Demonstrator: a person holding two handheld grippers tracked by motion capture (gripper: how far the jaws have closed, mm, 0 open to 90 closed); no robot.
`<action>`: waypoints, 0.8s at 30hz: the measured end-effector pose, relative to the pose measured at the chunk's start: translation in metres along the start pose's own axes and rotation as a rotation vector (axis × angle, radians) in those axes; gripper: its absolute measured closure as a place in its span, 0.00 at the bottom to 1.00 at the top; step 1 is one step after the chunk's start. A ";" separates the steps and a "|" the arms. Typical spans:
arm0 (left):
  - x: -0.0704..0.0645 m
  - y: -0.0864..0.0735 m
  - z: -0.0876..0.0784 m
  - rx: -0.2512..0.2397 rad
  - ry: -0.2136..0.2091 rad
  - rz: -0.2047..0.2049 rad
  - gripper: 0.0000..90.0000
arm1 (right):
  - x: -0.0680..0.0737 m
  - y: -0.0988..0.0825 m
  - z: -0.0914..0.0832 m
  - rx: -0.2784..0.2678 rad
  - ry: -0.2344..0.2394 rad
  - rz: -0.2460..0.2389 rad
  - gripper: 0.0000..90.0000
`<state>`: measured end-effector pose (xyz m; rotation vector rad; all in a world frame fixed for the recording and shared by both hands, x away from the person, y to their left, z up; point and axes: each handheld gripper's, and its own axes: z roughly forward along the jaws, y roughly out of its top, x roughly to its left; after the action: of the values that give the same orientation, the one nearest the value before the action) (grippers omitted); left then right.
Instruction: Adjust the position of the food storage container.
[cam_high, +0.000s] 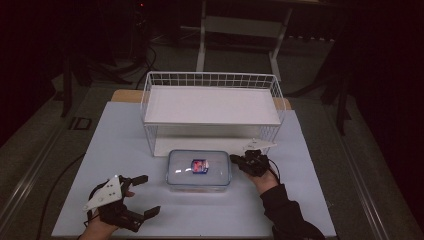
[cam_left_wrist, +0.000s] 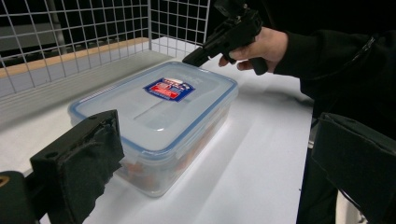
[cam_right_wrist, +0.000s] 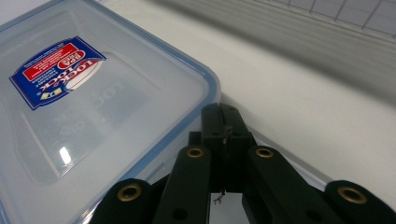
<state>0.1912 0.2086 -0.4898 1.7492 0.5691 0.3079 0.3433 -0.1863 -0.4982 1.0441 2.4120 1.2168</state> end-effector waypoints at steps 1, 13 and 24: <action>0.000 0.000 0.000 0.000 -0.001 0.001 0.01 | 0.001 0.001 0.001 -0.003 0.001 -0.001 1.00; 0.001 -0.001 0.001 0.006 0.011 -0.012 0.01 | 0.004 -0.001 0.000 -0.024 -0.016 -0.018 1.00; 0.011 0.009 0.008 0.098 0.058 -0.064 0.01 | 0.017 -0.012 -0.052 -0.167 0.019 0.013 0.34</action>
<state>0.2059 0.2061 -0.4846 1.8166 0.6907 0.2912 0.2989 -0.2103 -0.4732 1.0040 2.2736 1.4111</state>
